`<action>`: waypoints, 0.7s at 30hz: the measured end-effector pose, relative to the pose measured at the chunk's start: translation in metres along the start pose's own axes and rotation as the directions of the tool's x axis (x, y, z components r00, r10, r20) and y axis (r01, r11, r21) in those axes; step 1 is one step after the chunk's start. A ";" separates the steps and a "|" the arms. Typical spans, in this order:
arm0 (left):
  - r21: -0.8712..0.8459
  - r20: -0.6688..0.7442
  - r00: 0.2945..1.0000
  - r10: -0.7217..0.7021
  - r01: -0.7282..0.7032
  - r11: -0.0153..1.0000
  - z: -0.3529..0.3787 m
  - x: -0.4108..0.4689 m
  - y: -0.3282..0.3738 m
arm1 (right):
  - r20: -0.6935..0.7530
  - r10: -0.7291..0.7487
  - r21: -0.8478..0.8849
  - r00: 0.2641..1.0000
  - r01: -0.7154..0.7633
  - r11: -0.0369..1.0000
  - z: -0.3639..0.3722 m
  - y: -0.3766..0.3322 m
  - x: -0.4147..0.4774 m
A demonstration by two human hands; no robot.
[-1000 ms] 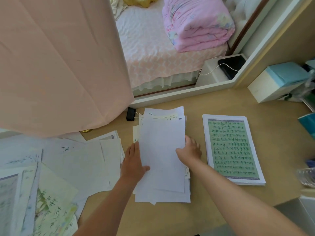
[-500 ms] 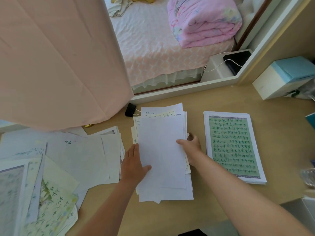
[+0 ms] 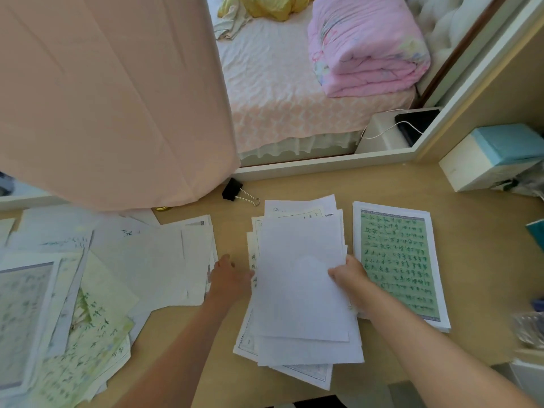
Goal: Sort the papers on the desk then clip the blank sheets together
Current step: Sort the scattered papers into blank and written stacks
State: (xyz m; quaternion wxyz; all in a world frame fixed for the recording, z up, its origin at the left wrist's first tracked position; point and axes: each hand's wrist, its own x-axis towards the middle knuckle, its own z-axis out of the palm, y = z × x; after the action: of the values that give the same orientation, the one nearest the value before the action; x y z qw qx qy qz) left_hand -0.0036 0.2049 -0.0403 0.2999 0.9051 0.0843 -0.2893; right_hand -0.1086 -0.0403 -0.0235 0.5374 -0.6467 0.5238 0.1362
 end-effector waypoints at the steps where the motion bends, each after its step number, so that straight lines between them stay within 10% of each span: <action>1: -0.028 0.030 1.000 -0.005 0.006 1.000 0.003 -0.004 0.001 | -0.016 0.038 0.000 0.999 -0.038 0.999 0.000 0.005 0.005; 9: 0.116 0.232 0.967 0.104 -0.134 0.984 0.043 -0.047 -0.007 | -0.028 -0.122 -0.327 0.992 0.106 0.939 0.011 0.019 -0.017; 21: -0.594 -0.015 0.998 0.058 -0.056 0.803 -0.007 -0.078 -0.001 | 0.274 -0.407 0.052 0.871 0.409 0.911 -0.019 0.005 -0.041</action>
State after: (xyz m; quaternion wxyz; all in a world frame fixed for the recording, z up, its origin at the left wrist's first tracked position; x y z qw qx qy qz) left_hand -0.0644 0.2112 0.0081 0.5767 0.7674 0.1427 -0.2410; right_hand -0.1374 -0.0338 0.0114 0.6199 -0.7189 0.2942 0.1113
